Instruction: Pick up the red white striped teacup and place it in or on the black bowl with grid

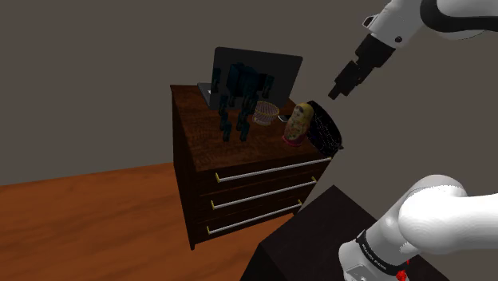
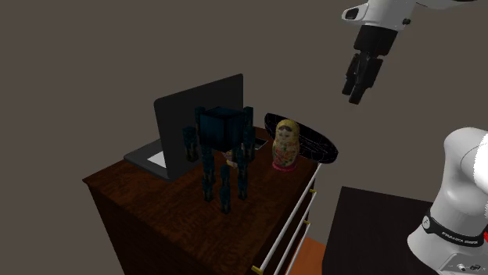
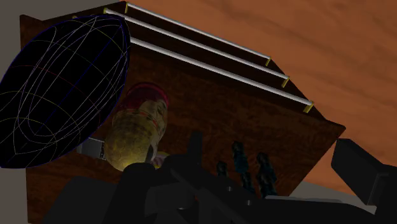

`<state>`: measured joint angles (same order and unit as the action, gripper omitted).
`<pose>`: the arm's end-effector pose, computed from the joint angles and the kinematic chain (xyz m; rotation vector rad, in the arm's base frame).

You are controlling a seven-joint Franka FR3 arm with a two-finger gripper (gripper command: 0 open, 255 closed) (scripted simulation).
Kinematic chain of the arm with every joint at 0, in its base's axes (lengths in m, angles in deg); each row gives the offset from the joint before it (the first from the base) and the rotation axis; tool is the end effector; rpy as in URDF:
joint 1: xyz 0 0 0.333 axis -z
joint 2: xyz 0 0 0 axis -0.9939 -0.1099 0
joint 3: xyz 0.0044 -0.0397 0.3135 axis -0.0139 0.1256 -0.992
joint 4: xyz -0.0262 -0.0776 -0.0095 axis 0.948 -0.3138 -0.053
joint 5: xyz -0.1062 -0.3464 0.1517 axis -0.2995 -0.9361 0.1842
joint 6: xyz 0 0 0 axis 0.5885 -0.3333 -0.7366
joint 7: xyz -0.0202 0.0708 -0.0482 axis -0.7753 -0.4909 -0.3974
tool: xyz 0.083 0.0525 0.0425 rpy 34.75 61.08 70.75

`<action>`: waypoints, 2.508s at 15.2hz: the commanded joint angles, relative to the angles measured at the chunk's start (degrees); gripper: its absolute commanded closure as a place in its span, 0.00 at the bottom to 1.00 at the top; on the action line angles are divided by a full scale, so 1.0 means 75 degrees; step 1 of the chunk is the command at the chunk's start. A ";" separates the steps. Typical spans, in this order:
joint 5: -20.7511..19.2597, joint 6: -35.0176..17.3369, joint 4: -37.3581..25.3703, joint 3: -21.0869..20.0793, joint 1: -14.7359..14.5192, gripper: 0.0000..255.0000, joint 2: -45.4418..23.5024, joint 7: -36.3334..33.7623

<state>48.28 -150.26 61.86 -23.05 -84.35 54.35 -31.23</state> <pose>0.3116 -0.0046 0.6192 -3.0627 -0.1034 -0.2977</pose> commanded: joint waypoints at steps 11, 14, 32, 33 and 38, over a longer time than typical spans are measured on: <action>-0.0160 -0.1767 -0.0767 -0.0308 0.0229 0.00 -0.2818 -0.0727; -0.0258 -0.2145 -0.1190 -0.0368 0.0299 0.00 -0.3711 -0.0966; -0.0938 -0.2665 -0.5607 -0.0229 0.0491 0.00 -0.9248 -0.2287; -0.0947 -0.2631 -0.5798 -0.0214 0.0493 0.00 -0.9424 -0.2314; -0.0957 -0.3047 -0.5589 -0.0203 0.0508 0.00 -0.9631 -0.2322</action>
<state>41.11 -172.54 19.92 -24.59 -80.55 -17.36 -48.62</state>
